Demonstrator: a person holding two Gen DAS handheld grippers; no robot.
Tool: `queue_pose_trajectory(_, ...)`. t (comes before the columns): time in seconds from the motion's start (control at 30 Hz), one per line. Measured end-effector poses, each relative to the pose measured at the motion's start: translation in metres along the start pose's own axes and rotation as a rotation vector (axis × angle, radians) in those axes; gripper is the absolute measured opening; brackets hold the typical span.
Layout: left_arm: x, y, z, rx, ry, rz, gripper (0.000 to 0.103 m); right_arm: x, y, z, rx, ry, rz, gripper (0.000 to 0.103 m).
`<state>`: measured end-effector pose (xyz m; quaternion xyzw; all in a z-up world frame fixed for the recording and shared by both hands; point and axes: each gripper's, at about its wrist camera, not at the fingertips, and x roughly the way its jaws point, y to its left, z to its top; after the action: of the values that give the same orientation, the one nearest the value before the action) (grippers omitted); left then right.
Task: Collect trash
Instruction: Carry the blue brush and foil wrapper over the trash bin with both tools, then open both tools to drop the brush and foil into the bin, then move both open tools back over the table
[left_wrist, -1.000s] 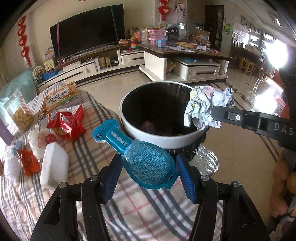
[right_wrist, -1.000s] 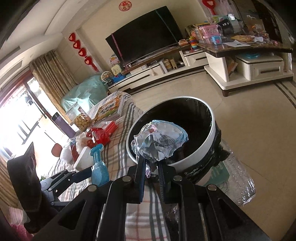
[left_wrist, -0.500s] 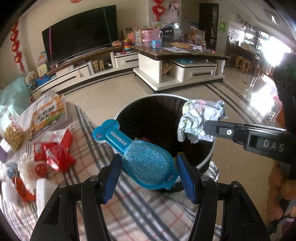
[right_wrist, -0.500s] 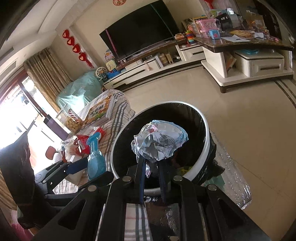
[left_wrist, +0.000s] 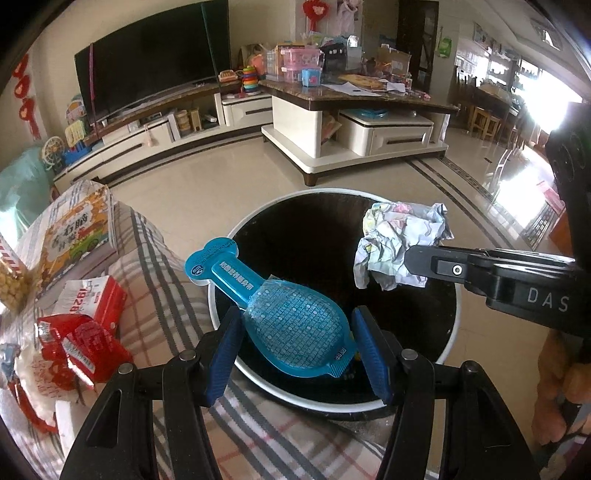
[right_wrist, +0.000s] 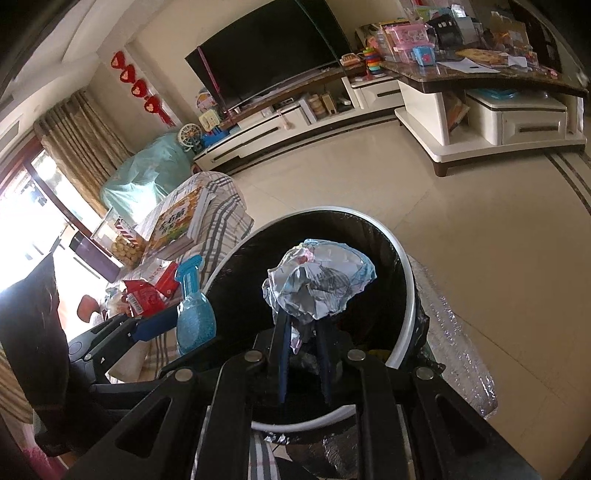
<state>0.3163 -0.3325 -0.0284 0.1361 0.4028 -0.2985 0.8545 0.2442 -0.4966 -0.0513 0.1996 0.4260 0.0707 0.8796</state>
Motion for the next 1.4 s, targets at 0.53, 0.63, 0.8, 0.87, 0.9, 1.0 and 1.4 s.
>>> queue_pose_trajectory(0.53,-0.019,0.005,-0.013,-0.025,-0.029,0.014,0.075,-0.013,-0.007,0.005,0.061,-0.023,0.020,0.054)
queue_pose_trajectory(0.63,-0.029,0.006,-0.025,-0.029,-0.046,0.027,0.075,-0.018,-0.003,0.002,0.068,-0.033,0.025,0.059)
queue_pose_trajectory(0.8,-0.046,0.016,-0.053,-0.068,-0.058,0.027,0.076,-0.026,0.005,-0.007,0.079,-0.066,0.027,0.070)
queue_pose_trajectory(0.87,-0.053,0.021,-0.066,-0.086,-0.062,0.033,0.076,-0.029,0.010,-0.012,0.082,-0.078,0.032,0.073)
queue_pose_trajectory(0.9,-0.057,0.024,-0.073,-0.098,-0.063,0.037,0.076,-0.031,0.014,-0.016,0.083,-0.084,0.036,0.075)
queue_pose_trajectory(1.0,-0.069,0.034,-0.093,-0.136,-0.062,0.035,0.076,-0.035,0.024,-0.026,0.078,-0.105,0.041,0.081)
queue_pose_trajectory(1.4,-0.121,0.073,-0.162,-0.219,-0.077,0.113,0.076,-0.021,0.089,-0.069,-0.020,-0.094,0.065,0.088)
